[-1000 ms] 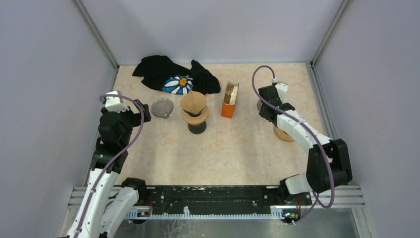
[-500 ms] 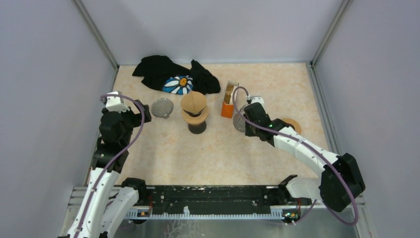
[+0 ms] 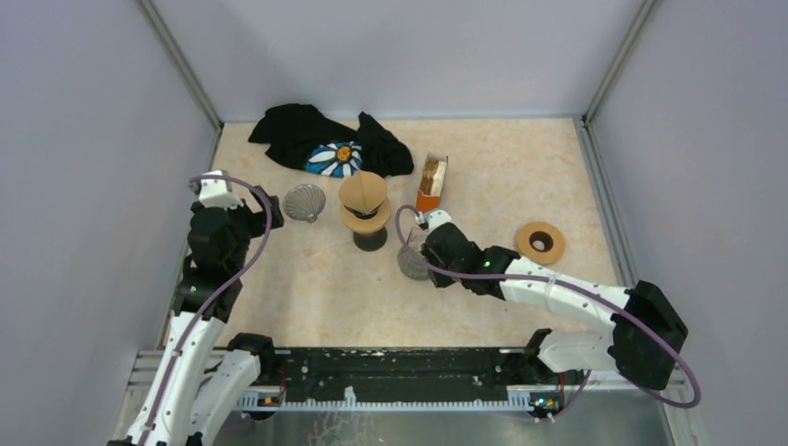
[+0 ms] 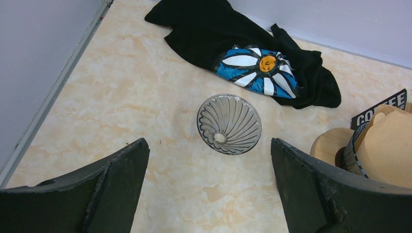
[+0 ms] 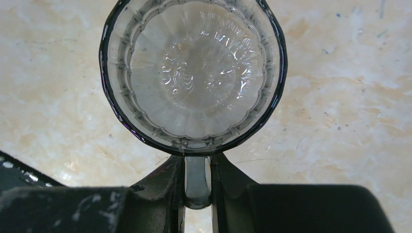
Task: Place the coffee filter in the dripper
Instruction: Place the coffee server at the center of the board.
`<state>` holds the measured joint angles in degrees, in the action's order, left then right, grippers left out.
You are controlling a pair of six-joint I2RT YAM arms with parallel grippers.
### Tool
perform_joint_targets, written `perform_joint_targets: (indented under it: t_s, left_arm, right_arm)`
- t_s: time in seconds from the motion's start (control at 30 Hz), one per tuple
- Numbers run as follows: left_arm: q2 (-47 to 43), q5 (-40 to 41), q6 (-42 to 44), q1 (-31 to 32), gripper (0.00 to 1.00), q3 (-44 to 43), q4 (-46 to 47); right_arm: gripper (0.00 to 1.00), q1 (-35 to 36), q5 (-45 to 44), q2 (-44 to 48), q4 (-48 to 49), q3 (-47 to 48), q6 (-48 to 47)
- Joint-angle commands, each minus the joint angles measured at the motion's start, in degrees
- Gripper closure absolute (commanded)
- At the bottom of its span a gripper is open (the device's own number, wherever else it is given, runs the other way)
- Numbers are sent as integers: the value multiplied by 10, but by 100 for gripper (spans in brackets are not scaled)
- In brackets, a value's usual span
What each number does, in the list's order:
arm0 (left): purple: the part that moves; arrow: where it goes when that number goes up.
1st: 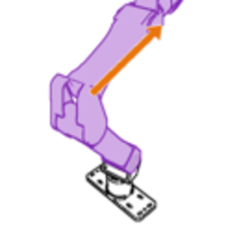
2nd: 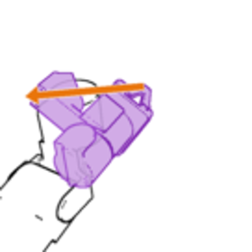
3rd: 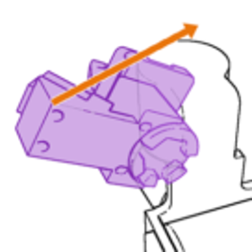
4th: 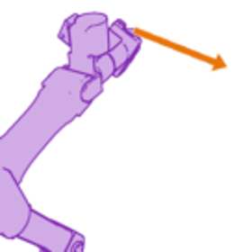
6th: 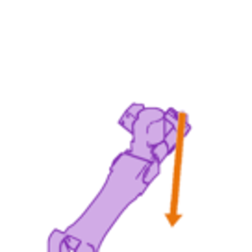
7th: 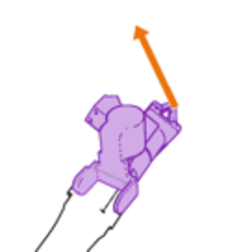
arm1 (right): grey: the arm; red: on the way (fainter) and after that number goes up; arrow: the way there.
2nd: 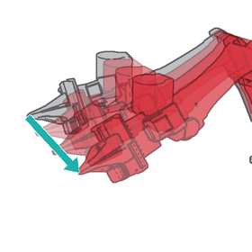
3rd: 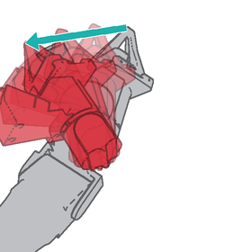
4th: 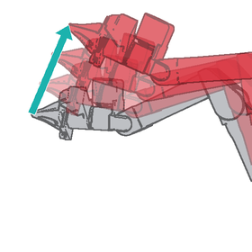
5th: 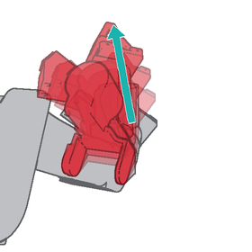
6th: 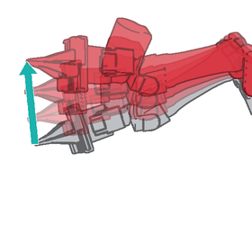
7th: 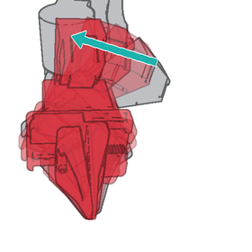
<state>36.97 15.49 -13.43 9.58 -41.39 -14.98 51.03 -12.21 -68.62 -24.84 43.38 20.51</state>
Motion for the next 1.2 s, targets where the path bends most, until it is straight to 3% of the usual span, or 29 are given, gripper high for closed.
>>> perform_joint_targets:
  t_s: [0.0,0.67,0.87,1.03,1.17]
  left_arm:
    - [2,1,-1,-4,1,3,17]
    - [8,-1,0,-4,1,2,16]
    - [10,-1,0,-5,1,2,15]
    - [10,-3,0,-5,1,2,15]
    - [11,-4,0,-5,1,2,15]
  right_arm:
    - [100,43,-7,6,68,-2,-18]
    - [97,112,-39,-15,80,-62,12]
    - [83,114,-38,-3,63,-63,12]
    - [62,115,-42,21,45,-54,14]
    - [54,114,-60,43,11,-29,21]
